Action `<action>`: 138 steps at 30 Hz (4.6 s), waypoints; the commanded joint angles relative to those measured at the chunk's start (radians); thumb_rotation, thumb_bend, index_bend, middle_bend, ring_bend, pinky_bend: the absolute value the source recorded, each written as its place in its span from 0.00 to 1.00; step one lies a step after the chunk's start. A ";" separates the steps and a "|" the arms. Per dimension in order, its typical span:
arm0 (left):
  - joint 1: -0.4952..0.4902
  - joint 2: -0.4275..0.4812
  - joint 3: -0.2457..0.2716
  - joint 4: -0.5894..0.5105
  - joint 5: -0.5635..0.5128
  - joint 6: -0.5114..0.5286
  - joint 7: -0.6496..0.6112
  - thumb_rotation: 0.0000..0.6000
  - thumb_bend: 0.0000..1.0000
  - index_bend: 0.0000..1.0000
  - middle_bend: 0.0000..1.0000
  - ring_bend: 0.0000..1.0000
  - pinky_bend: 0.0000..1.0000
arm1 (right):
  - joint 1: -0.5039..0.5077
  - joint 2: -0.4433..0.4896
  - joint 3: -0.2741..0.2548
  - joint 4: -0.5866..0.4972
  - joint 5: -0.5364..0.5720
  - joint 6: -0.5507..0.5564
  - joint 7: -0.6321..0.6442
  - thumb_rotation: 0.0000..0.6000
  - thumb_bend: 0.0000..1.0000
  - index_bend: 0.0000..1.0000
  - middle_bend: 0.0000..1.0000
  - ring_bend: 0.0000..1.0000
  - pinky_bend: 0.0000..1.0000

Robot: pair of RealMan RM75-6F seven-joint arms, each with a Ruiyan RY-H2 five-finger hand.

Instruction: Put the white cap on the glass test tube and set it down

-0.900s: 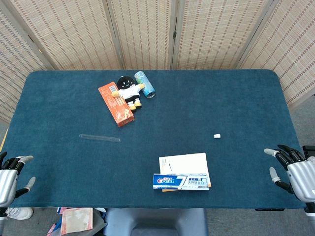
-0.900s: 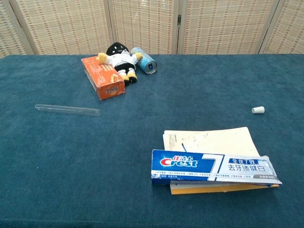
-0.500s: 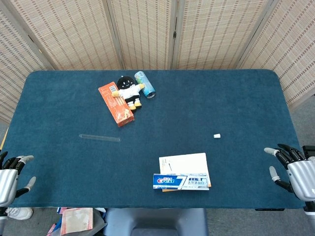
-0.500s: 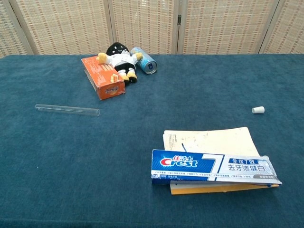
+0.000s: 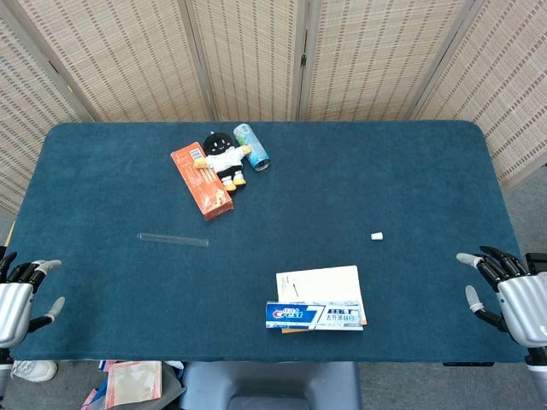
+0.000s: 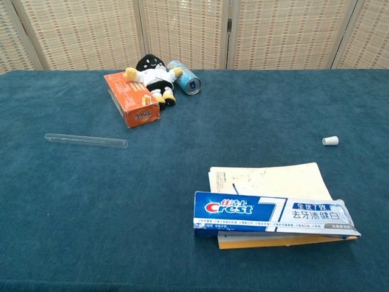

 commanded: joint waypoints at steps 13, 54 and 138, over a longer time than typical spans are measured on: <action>-0.233 -0.004 -0.132 0.043 -0.087 -0.236 -0.042 1.00 0.26 0.27 0.32 0.28 0.11 | 0.035 0.028 0.002 -0.033 -0.003 -0.053 -0.019 1.00 0.46 0.25 0.32 0.17 0.21; -0.764 -0.391 -0.099 0.376 -0.684 -0.683 0.291 1.00 0.26 0.37 1.00 1.00 1.00 | 0.098 0.048 -0.001 -0.032 0.011 -0.141 -0.007 1.00 0.46 0.25 0.32 0.17 0.21; -0.777 -0.474 -0.030 0.514 -0.698 -0.633 0.217 1.00 0.34 0.57 1.00 1.00 1.00 | 0.085 0.060 0.000 -0.026 0.055 -0.129 -0.006 1.00 0.46 0.25 0.34 0.17 0.22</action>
